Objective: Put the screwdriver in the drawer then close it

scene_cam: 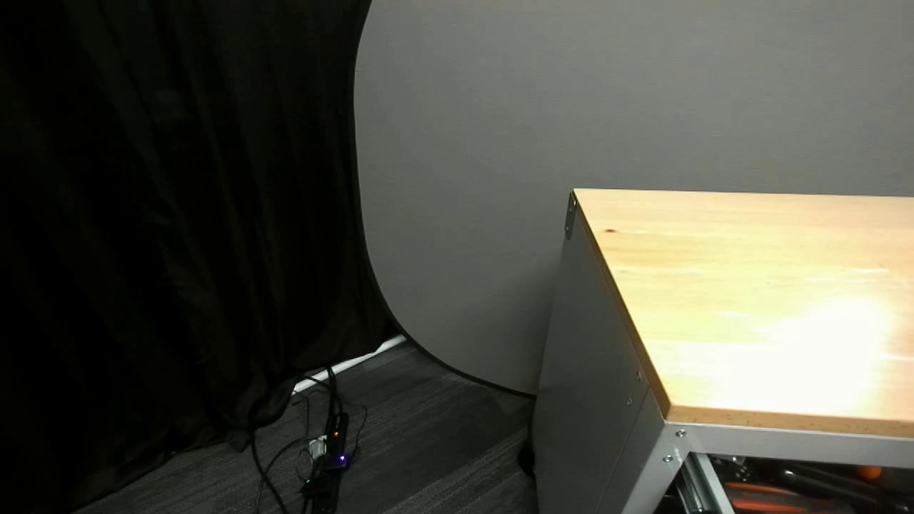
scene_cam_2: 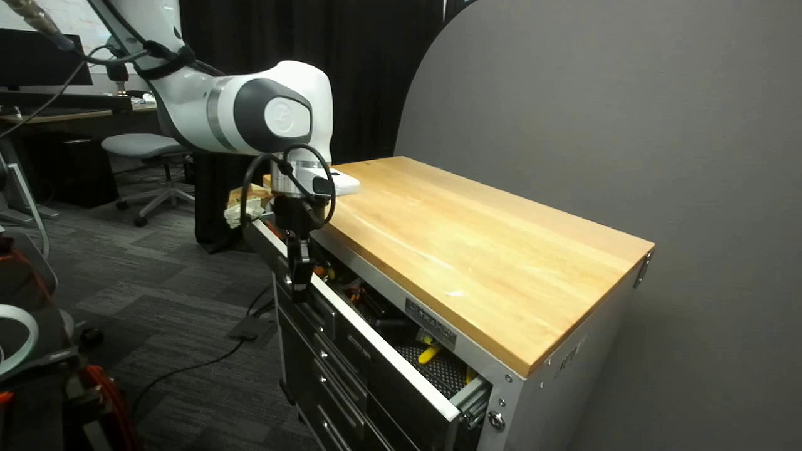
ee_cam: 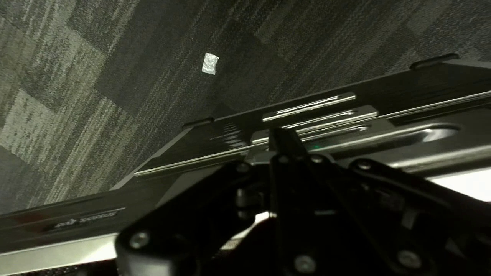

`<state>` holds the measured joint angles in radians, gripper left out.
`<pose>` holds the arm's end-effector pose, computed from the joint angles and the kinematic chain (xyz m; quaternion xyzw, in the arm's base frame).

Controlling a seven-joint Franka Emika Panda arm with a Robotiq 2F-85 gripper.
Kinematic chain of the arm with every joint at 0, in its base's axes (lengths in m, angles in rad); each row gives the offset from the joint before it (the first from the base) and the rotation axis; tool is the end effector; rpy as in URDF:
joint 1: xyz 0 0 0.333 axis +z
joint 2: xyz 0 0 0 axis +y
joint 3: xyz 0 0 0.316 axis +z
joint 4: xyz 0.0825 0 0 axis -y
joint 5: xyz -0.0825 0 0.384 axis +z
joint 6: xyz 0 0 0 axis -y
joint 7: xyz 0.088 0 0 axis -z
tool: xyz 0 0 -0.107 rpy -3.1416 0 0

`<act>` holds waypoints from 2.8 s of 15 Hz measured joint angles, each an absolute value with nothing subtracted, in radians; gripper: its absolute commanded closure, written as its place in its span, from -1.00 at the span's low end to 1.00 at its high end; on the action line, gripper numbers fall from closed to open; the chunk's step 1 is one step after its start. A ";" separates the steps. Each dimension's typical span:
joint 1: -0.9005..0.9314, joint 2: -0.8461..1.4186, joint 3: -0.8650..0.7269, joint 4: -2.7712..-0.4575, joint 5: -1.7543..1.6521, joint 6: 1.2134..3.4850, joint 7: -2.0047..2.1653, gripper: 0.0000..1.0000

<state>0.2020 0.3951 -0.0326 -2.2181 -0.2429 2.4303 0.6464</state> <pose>0.5224 0.0880 0.1818 0.9834 -0.1369 -0.0532 0.1065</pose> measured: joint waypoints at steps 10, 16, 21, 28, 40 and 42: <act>0.296 0.426 -0.038 -2.187 -0.292 2.514 0.737 1.00; 0.368 0.449 -0.076 -2.165 -0.422 2.575 0.870 1.00; 0.418 0.472 -0.096 -2.132 -0.517 2.602 0.963 1.00; 0.429 0.461 -0.103 -2.125 -0.549 2.608 0.998 0.93; 0.303 0.078 0.080 -2.083 -0.270 2.076 0.486 -0.97; 0.292 0.049 0.107 -2.043 -0.214 2.009 0.403 -1.00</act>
<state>0.2918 0.0493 0.1066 -2.0431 -0.2142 2.0095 0.4026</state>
